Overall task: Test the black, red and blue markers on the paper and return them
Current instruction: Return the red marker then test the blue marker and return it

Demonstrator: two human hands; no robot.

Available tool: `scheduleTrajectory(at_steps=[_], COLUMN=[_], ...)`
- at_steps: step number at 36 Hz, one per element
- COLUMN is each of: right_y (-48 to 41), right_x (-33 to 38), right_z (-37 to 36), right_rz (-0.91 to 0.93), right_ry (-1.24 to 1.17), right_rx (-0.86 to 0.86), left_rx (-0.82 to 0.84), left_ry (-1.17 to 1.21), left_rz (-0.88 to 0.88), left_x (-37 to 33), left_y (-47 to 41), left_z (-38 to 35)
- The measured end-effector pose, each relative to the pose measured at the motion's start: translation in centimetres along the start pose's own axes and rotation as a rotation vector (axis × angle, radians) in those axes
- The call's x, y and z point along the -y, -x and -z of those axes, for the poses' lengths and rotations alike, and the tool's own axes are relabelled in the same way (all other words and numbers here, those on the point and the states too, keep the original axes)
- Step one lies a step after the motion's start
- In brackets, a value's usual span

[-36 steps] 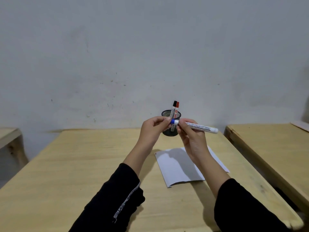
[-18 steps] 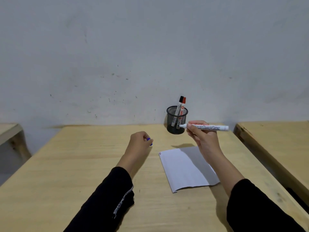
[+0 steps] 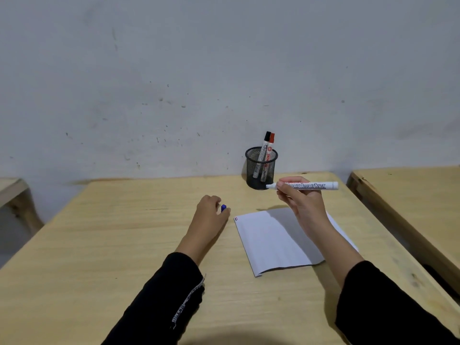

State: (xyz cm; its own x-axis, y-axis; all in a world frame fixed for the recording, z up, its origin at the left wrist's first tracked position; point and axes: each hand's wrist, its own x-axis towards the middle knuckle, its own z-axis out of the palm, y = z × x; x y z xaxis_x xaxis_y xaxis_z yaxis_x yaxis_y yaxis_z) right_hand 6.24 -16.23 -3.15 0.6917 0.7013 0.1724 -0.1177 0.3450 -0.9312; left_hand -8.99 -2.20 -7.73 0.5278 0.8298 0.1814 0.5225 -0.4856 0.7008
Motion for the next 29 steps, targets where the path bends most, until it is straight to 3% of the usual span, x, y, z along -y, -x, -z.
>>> scheduleTrajectory(at_steps=[6,8,10,13,21,29], right_y=[-0.6,-0.3,1.5,1.9,0.7,0.1], right_x=[0.7,0.3,-5.9,-6.6,-6.0,-6.2], right_z=[-0.9,-1.2,-2.6,-3.4,-5.3,-5.7], right_rz=[-0.017,-0.034,-0.208,-0.274,-0.229,-0.187], right_ry=[-0.036,-0.043,0.061,0.072,0.153,0.246], right_rx=[0.0,0.006,0.009,-0.016,-0.057,-0.074], left_rx=[-0.135,-0.065,0.063,0.11,0.085,0.042], left_ry=[0.123,0.062,0.001,-0.021,-0.096,-0.072], left_rz=[-0.115,-0.211,-0.077,-0.146,-0.263,-0.26], left_x=[-1.9,-2.1,2.2,2.7,1.1,0.6], left_y=[2.3,3.5,6.7,7.3,6.1,5.3], left_z=[1.4,1.2,-1.0,-2.2,-1.9,-1.7])
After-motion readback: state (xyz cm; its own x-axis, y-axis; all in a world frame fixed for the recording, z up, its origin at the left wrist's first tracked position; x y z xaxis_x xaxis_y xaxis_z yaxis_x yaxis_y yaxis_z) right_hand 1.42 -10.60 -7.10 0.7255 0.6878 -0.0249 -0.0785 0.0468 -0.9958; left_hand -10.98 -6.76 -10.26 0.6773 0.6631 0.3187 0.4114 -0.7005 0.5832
